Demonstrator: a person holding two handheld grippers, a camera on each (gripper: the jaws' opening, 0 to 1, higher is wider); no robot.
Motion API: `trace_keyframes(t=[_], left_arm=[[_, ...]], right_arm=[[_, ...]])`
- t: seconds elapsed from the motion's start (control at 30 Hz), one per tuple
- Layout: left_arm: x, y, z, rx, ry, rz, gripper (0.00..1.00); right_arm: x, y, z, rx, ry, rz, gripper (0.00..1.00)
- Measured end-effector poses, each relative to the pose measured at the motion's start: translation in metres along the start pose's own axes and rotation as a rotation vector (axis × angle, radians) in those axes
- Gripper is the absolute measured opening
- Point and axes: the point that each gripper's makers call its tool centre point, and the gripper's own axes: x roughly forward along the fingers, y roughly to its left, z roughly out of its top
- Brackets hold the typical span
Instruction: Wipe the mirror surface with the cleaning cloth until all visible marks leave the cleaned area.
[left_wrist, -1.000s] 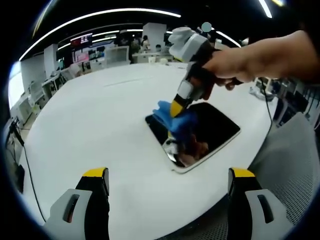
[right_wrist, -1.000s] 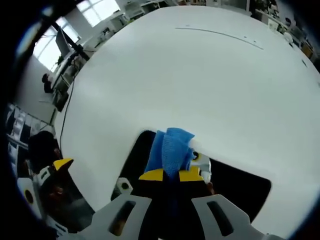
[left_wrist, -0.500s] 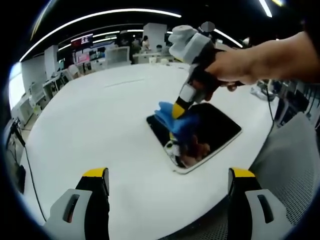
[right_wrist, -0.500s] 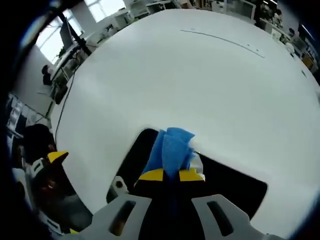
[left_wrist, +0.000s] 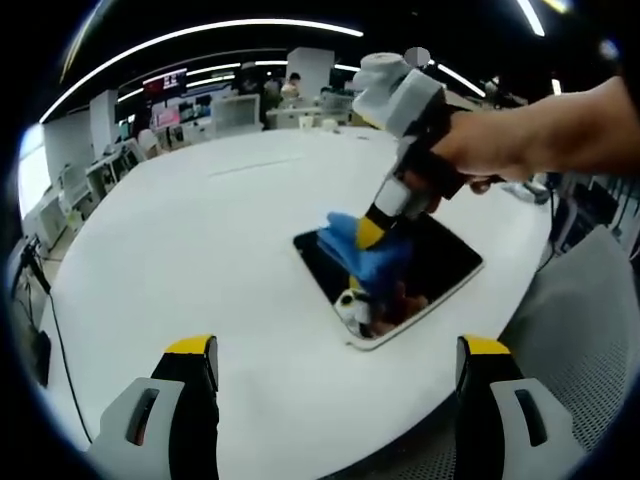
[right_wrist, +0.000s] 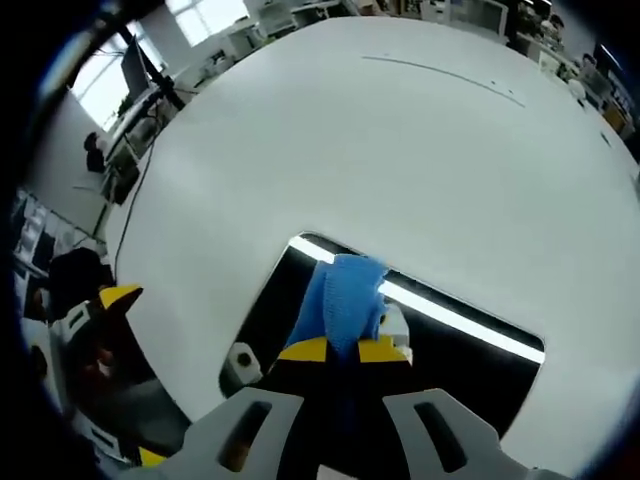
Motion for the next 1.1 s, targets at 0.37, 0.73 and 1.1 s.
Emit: trace_keyframes(t=[0.37, 0.73, 1.1], left_arm=[[0.000, -0.001, 0.002, 0.007, -0.009, -0.004, 0.99], [0.000, -0.004, 0.002, 0.019, -0.005, -0.017, 0.99], [0.000, -0.003, 0.001, 0.014, -0.002, -0.012, 0.99]], right_arm=[[-0.005, 0.009, -0.017, 0.002, 0.010, 0.014, 0.02], [-0.010, 0.016, -0.030, 0.010, 0.018, 0.026, 0.02], [-0.012, 0.020, -0.036, 0.004, 0.019, 0.033, 0.02]])
